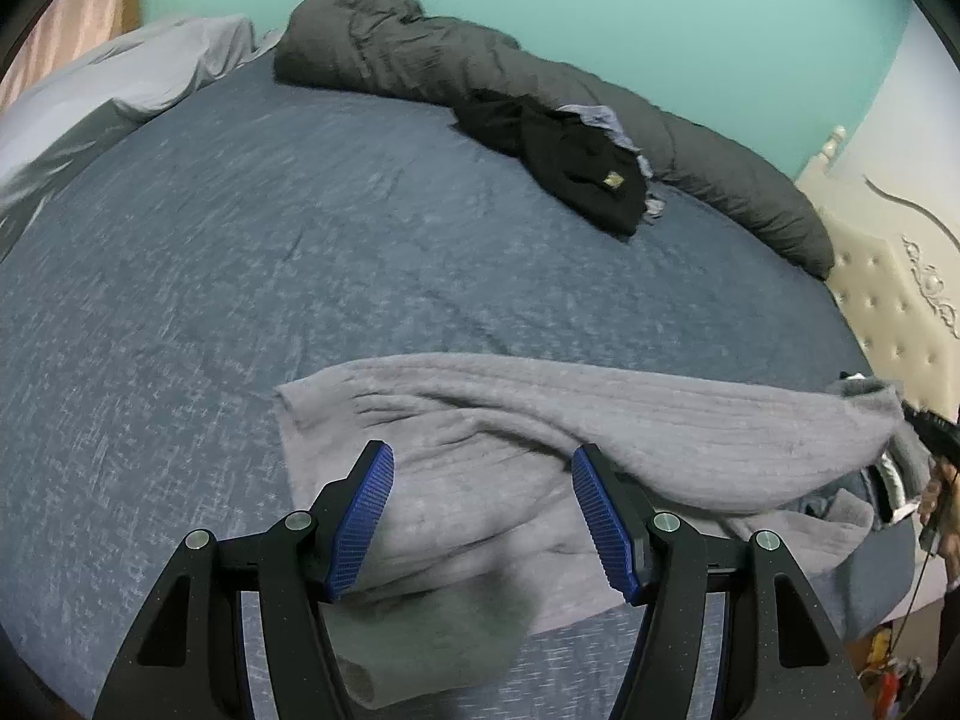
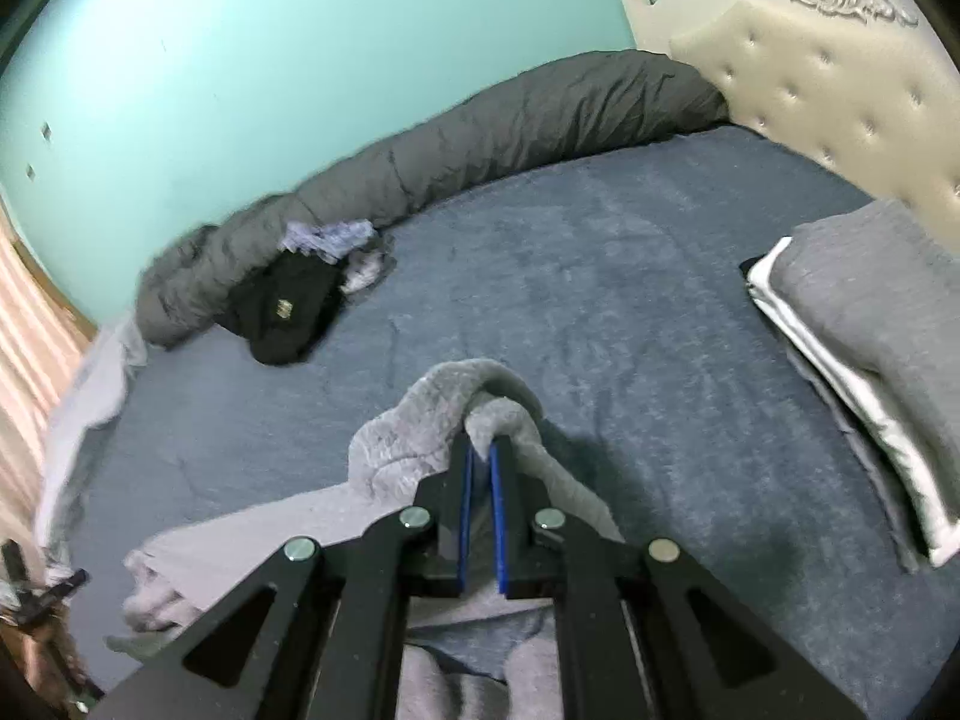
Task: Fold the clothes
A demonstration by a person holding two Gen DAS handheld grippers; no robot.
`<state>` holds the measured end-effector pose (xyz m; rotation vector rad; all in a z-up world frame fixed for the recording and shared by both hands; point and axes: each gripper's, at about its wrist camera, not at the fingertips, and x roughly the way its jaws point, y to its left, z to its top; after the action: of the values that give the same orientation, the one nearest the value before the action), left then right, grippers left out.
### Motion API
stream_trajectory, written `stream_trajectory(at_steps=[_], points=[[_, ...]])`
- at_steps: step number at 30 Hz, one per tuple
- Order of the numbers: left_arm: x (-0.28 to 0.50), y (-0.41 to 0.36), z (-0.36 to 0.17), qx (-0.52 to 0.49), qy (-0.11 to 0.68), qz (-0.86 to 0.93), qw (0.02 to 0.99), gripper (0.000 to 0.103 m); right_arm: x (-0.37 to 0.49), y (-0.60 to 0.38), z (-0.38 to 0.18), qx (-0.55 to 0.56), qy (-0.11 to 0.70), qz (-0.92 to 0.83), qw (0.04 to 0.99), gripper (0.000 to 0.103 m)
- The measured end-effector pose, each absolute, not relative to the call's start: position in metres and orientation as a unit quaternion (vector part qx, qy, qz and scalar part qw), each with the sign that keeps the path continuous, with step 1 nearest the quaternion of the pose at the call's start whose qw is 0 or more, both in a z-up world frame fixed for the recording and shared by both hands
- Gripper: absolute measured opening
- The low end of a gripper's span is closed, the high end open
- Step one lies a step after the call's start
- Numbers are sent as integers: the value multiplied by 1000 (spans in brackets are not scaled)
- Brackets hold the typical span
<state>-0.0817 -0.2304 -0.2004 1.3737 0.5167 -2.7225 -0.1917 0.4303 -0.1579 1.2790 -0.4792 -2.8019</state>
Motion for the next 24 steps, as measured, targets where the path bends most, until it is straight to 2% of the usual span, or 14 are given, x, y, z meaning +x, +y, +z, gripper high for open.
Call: stream_trajectory(at_steps=[2, 5, 6, 7, 9, 11, 15, 24], points=[[-79, -242, -208, 453, 168, -875, 40, 66, -203, 429, -186, 458, -167, -873, 11, 9], [-73, -262, -221, 466, 173, -865, 64, 66, -206, 435, -210, 462, -207, -862, 8, 10], [-71, -268, -226, 471, 175, -862, 71, 66, -205, 437, -211, 454, -209, -866, -1, 13], [-68, -275, -232, 477, 178, -857, 76, 66, -203, 439, -212, 446, -210, -870, -10, 22], [-64, -285, -244, 486, 183, -850, 84, 66, -202, 436, -212, 451, -203, -869, -6, 29], [-62, -292, -254, 494, 193, -844, 86, 66, -200, 429, -210, 455, -191, -870, 12, 30], [-63, -296, -270, 502, 210, -835, 82, 66, -199, 409, -206, 456, -167, -872, 57, 49], [-103, -305, -285, 501, 206, -836, 89, 66, -196, 374, -212, 458, -163, -867, 113, 50]])
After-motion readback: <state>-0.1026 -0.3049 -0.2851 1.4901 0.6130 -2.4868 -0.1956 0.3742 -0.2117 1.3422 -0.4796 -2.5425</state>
